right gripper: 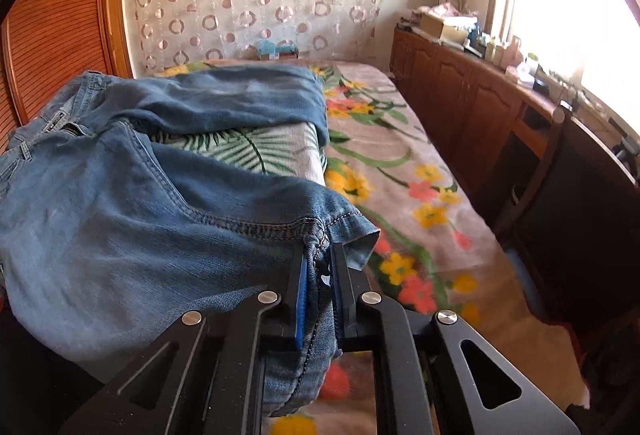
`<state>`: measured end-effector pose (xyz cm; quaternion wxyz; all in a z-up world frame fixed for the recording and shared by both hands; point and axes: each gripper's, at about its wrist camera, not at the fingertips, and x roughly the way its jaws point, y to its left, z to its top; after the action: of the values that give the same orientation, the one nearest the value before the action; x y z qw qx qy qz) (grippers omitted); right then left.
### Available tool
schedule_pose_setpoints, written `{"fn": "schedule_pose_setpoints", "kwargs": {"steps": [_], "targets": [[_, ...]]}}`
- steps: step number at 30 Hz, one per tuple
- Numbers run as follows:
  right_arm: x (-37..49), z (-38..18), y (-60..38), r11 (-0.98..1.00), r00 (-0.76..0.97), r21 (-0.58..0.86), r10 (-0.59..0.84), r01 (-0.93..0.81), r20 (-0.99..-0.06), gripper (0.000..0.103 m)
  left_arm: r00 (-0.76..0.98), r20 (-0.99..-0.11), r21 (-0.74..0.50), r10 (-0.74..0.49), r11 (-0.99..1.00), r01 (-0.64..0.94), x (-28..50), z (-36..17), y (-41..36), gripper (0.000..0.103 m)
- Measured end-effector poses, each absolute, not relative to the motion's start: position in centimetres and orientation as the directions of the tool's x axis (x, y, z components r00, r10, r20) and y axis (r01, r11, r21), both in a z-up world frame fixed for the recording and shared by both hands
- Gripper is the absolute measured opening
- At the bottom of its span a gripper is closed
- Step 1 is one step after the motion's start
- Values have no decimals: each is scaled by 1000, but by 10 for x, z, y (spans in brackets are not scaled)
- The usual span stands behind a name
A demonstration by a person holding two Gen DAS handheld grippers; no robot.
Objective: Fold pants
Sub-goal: 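Close the left gripper on the waist while the right gripper pinches the leg edge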
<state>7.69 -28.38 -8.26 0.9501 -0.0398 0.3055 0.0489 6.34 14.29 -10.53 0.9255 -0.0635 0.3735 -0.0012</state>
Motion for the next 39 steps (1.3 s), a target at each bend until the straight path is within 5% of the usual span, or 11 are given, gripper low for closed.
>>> {"fn": "schedule_pose_setpoints", "kwargs": {"steps": [19,30,33,36,39], "targets": [[100,-7,-245,971,909,-156,106,-182,-403,8,808,-585,-134,-75,991,-5,28,-52,131,19],[167,-66,-209,942,799,-92,218,-322,-561,9,789,-608,-112,-89,993,25,33,-63,116,19],[166,-73,-222,948,791,-65,219,-310,-572,19,785,-613,-109,-93,994,32,35,-66,112,19],[150,-71,-244,955,795,-24,231,-295,-561,47,784,-614,-112,-96,993,34,36,-66,111,19],[131,-67,-260,961,803,-28,215,-276,-556,49,784,-614,-109,-94,993,34,36,-66,110,19]]}}
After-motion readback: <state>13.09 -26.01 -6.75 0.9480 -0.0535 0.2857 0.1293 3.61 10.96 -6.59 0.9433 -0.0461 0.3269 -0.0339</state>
